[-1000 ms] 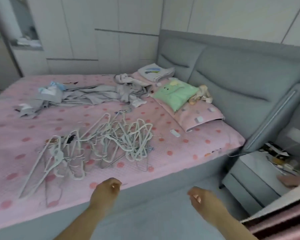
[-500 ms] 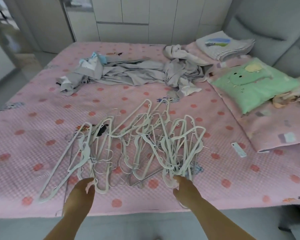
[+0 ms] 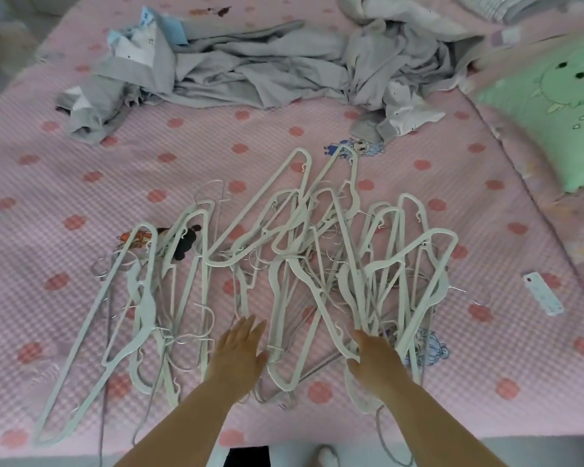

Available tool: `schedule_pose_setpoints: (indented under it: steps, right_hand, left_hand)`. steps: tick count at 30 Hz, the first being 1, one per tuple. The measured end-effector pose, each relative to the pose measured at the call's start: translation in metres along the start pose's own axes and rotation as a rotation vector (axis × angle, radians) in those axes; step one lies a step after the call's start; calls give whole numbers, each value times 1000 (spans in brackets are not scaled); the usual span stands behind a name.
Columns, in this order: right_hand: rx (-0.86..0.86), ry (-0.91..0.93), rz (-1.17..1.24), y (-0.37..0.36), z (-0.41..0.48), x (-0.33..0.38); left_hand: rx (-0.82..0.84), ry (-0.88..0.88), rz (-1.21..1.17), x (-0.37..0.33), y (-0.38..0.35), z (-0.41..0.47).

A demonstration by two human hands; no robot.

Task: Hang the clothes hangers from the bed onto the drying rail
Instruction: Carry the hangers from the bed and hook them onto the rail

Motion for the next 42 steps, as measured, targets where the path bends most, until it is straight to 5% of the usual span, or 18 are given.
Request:
schedule_pose_setpoints:
  steps: [5, 11, 15, 23, 31, 36, 42]
  right_hand:
    - [-34, -136, -141, 6, 11, 3]
    - [-2, -75, -164, 2, 9, 10]
    - [-239, -161, -211, 28, 5, -2]
    - [-403, -173, -67, 73, -15, 4]
    - [-746, -223, 263, 165, -79, -32]
    - [-921, -327, 237, 204, -157, -66]
    - [-1025, -406, 215, 199, -248, -80]
  left_hand:
    - [92, -137, 84, 3, -1, 16]
    - [248, -148, 124, 23, 5, 24]
    - [257, -172, 109, 26, 5, 36]
    - [245, -96, -77, 13, 35, 46]
    - [199, -233, -319, -75, 80, 42]
    - [211, -404, -527, -166, 110, 16]
    - [535, -380, -1114, -300, 116, -45]
Point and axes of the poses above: each hand's wrist, its own z-axis towards the middle knuckle, its own y-axis out of the back of the hand, x = y × z, the point moved 9 cm from there along z, towards the middle knuckle, and after that the axes turned 14 degrees about -z, right-handed, at the moved point
